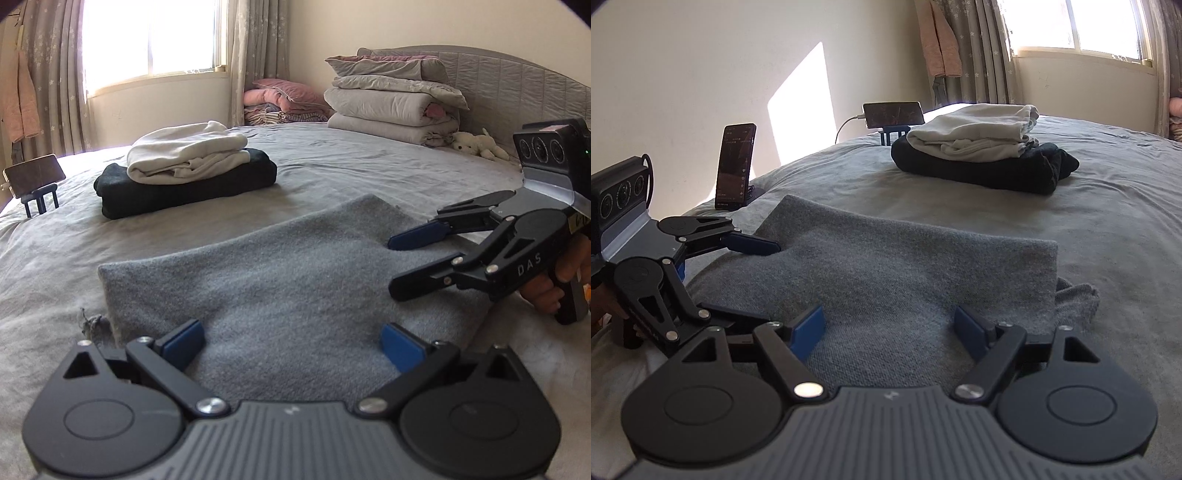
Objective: Fold clothes
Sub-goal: 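Move both open grippers to the folded edge of the sweater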
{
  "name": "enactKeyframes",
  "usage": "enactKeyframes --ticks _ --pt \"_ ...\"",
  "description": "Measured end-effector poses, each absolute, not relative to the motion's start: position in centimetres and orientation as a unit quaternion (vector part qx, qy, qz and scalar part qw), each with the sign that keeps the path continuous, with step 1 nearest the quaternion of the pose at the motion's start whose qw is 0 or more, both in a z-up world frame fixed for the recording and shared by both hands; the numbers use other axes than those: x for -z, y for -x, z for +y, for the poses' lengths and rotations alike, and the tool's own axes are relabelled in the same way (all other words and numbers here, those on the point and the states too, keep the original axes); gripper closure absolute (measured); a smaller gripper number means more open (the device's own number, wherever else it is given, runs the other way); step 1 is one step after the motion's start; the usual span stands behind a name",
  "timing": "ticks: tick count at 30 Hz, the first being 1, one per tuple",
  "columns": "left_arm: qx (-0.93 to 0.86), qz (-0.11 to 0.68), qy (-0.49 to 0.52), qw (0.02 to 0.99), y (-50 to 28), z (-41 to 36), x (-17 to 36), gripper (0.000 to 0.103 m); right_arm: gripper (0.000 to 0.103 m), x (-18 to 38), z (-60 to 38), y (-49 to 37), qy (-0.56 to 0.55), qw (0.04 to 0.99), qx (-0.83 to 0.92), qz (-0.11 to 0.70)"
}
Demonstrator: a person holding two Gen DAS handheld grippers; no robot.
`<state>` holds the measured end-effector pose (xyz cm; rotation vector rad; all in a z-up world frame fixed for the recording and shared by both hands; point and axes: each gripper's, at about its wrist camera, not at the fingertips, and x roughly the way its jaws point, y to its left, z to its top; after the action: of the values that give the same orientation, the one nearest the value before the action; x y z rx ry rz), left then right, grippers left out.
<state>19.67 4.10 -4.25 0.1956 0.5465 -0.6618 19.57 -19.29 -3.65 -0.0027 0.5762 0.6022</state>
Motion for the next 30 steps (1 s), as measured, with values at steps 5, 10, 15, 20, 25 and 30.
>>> enactKeyframes --ticks 5,10,15,20,25,30 --pt "0.303 0.275 -0.111 0.906 -19.4 3.5 4.0 0.000 0.023 3.4 -18.2 -19.1 0.045 0.916 -0.273 0.291" --pt "0.267 0.294 -0.121 0.910 -18.6 2.9 3.4 0.000 0.019 2.7 -17.3 -18.7 0.074 0.915 -0.234 0.321" --pt "0.224 0.332 -0.099 0.911 -17.7 3.3 2.6 0.000 0.017 2.6 -17.2 -17.7 0.075 0.921 -0.192 0.332" --pt "0.183 0.373 -0.062 0.907 -16.6 4.2 1.7 0.000 0.014 1.7 -17.2 -16.8 0.081 0.922 -0.149 0.348" --pt "0.151 0.397 0.027 0.905 -15.4 6.9 1.3 0.000 0.014 0.9 -17.9 -15.0 0.063 0.934 -0.105 0.336" --pt "0.113 0.402 0.092 0.904 -16.3 9.7 2.0 0.001 0.014 1.1 -18.2 -14.2 0.066 0.947 -0.088 0.302"
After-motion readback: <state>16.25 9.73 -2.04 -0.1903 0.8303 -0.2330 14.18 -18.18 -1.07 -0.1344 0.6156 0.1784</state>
